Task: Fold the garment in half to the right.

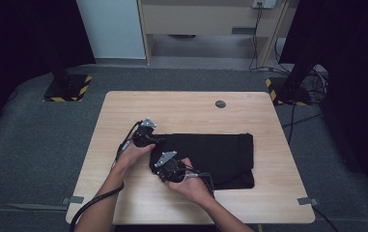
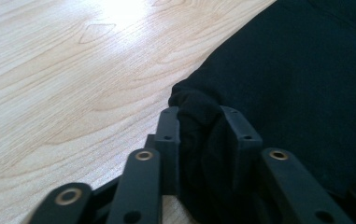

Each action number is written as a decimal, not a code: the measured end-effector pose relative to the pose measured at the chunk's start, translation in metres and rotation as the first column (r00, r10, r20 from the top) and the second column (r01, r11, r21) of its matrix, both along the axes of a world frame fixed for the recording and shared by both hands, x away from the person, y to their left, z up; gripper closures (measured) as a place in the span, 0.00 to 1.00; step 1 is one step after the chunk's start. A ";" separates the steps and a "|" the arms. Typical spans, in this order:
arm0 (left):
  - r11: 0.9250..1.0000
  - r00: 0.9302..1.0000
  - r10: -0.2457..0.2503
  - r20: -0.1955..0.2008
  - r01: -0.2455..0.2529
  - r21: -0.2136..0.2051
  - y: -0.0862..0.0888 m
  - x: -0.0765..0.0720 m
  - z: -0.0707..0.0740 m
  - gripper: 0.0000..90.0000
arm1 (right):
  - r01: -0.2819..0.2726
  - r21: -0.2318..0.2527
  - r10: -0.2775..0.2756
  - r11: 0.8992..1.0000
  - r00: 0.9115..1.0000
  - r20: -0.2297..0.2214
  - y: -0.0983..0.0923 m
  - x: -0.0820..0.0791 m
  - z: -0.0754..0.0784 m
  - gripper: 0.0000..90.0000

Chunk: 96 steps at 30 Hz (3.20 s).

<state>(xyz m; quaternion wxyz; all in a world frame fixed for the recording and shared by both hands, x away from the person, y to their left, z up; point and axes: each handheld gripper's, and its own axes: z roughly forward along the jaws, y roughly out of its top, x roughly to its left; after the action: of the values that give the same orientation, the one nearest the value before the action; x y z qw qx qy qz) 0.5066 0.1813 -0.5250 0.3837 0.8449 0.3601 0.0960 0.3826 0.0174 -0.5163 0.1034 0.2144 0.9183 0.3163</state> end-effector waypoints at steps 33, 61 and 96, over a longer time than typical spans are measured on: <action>1.000 0.994 0.008 0.109 -0.011 0.023 0.028 -0.031 0.058 0.85 | -0.111 -0.034 0.114 0.993 0.989 0.092 0.019 -0.024 0.053 0.94; 0.999 0.990 0.040 0.132 -0.040 -0.006 0.061 -0.042 0.075 0.85 | -0.148 -0.054 0.153 0.988 0.983 0.100 0.051 -0.027 0.073 0.94; 1.000 0.983 0.024 0.181 -0.021 -0.020 0.049 -0.042 0.119 0.85 | -0.124 0.029 0.121 0.992 0.988 0.091 0.035 -0.025 0.113 0.94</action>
<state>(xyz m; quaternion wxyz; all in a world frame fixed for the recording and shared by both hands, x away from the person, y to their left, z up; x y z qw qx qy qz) 0.4642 0.2304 -0.4056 0.4215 0.8250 0.3341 0.1735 0.3573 0.0526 -0.4034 0.1211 0.1451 0.9186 0.3470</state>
